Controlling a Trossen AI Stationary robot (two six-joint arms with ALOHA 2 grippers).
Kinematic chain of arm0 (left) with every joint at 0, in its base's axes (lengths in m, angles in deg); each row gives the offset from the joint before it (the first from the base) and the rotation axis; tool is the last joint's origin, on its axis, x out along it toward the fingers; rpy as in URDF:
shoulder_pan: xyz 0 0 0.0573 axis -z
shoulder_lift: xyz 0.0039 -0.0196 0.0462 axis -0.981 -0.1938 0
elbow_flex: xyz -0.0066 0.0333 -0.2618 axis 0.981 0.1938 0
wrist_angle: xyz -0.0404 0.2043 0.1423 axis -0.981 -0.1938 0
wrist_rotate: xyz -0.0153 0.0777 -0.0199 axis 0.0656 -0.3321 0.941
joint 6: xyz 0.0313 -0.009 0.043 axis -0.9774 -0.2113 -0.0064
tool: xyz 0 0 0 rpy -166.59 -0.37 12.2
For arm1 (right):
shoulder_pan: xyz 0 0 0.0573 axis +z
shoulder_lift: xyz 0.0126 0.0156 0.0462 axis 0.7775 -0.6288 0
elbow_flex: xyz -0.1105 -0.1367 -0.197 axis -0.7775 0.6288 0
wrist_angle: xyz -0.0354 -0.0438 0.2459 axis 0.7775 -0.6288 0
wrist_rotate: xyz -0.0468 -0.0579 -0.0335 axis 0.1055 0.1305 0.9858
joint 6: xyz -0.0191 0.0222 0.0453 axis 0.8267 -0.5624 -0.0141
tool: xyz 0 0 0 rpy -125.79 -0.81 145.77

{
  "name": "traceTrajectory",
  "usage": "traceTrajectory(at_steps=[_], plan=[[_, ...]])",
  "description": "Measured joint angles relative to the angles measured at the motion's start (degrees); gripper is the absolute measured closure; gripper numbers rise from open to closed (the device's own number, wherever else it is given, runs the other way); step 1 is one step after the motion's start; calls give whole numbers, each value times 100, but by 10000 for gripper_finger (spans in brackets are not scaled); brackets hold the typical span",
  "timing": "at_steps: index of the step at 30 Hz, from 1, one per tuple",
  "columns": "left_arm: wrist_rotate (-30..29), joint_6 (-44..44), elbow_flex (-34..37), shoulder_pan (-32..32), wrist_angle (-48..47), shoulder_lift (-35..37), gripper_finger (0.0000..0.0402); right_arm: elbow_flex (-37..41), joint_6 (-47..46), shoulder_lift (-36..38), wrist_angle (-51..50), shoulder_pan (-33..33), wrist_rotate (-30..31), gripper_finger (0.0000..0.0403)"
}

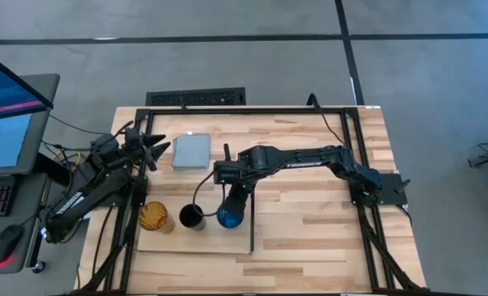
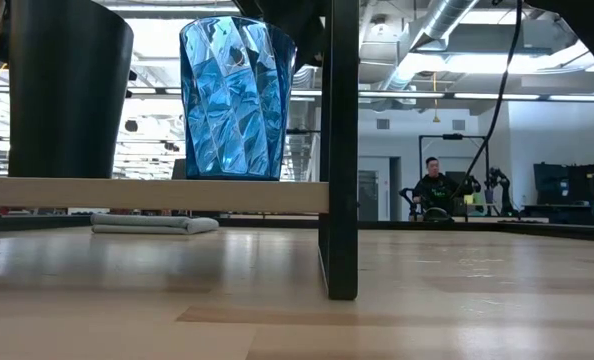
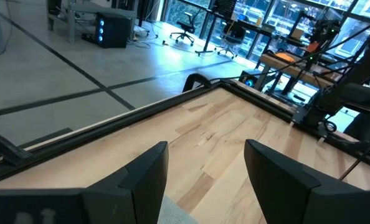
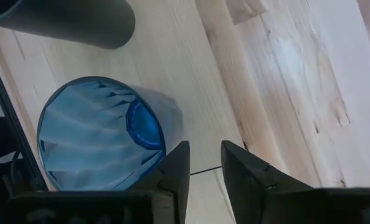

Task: Stack small to large cups/mugs on shelf
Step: Put the blue cup on the shelf

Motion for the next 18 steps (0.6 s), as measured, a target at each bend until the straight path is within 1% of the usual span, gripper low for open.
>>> traceTrajectory(at_steps=[4, 18], plan=[[0, 2, 0, 0, 1, 0, 198, 11, -4, -2, 4, -2, -99, 289], [6, 2, 0, 0, -1, 0, 198, 11, -105, -7, -6, 29, -128, 289]])
